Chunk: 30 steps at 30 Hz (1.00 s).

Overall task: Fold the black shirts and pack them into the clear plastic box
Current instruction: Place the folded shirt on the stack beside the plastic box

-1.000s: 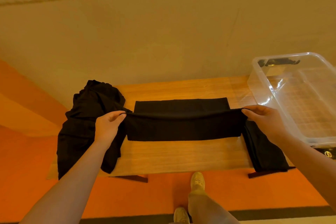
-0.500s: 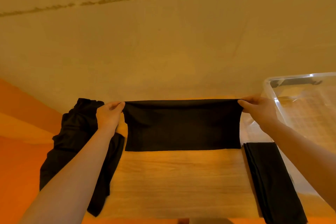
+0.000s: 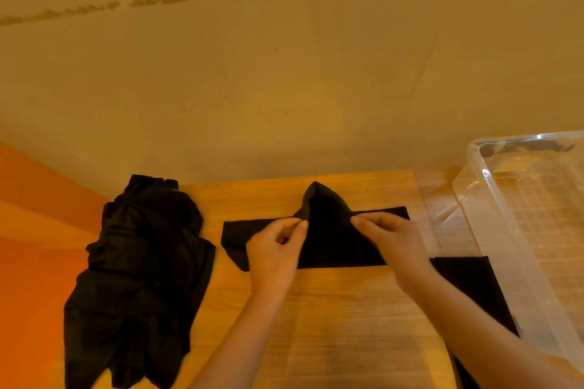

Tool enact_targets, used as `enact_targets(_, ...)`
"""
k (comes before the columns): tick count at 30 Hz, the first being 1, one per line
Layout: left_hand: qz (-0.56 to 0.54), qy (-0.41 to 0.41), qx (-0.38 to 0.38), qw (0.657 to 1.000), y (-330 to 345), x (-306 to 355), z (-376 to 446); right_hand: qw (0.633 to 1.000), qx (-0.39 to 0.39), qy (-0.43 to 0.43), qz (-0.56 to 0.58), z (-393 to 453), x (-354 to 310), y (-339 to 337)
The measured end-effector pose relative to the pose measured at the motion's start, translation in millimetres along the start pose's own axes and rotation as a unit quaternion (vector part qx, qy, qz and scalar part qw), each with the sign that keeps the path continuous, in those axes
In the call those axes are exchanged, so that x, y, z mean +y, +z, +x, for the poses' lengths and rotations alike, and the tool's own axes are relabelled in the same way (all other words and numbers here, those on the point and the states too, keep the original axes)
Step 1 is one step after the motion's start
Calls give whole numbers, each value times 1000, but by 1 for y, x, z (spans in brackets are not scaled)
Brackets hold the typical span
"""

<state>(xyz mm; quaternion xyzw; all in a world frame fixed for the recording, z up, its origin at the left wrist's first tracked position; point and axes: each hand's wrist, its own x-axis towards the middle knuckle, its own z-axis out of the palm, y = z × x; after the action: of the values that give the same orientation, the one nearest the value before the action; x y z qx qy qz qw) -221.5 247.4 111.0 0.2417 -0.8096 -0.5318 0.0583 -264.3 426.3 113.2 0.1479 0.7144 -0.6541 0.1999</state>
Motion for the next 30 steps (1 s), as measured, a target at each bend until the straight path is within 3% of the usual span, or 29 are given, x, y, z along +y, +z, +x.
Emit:
enact_targets(11,-119,-9,20,993,27,-9,-48,994,52,-28,88,-46,26,54)
enact_targets(30,-123,-3,36,992,28,-12,-62,989,26,-7,146,-59,36,65)
